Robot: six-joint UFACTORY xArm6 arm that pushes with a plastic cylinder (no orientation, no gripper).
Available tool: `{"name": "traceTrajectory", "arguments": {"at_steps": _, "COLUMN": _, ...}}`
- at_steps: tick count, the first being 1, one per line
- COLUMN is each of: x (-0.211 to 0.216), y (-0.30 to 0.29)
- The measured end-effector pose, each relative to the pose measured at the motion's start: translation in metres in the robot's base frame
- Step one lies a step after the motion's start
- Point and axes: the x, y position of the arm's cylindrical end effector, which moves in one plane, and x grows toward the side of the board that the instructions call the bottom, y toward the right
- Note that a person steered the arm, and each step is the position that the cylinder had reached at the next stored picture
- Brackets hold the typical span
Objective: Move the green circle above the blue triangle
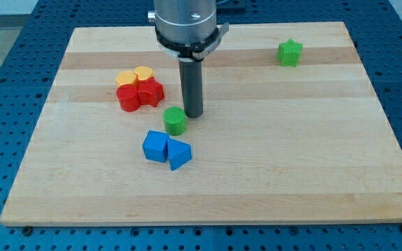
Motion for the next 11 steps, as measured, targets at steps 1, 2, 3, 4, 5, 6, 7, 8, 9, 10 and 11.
{"name": "traceTrajectory", "arguments": {"at_steps": 1, "x": -0.01, "y": -0.024}}
{"name": "traceTrajectory", "arguments": {"at_steps": 2, "x": -0.008, "y": -0.061}}
{"name": "traceTrajectory", "arguments": {"at_steps": 3, "x": 0.008, "y": -0.077}}
{"name": "traceTrajectory", "arguments": {"at_steps": 4, "x": 0.031, "y": -0.077}}
{"name": "traceTrajectory", "arguments": {"at_steps": 5, "x": 0.042, "y": -0.077}}
{"name": "traceTrajectory", "arguments": {"at_steps": 6, "x": 0.03, "y": -0.077}}
{"name": "traceTrajectory", "arguments": {"at_steps": 7, "x": 0.011, "y": -0.073}}
{"name": "traceTrajectory", "arguments": {"at_steps": 8, "x": 0.004, "y": -0.054}}
{"name": "traceTrajectory", "arguments": {"at_steps": 9, "x": 0.005, "y": -0.03}}
{"name": "traceTrajectory", "arguments": {"at_steps": 10, "x": 0.016, "y": -0.029}}
{"name": "traceTrajectory", "arguments": {"at_steps": 11, "x": 0.022, "y": -0.029}}
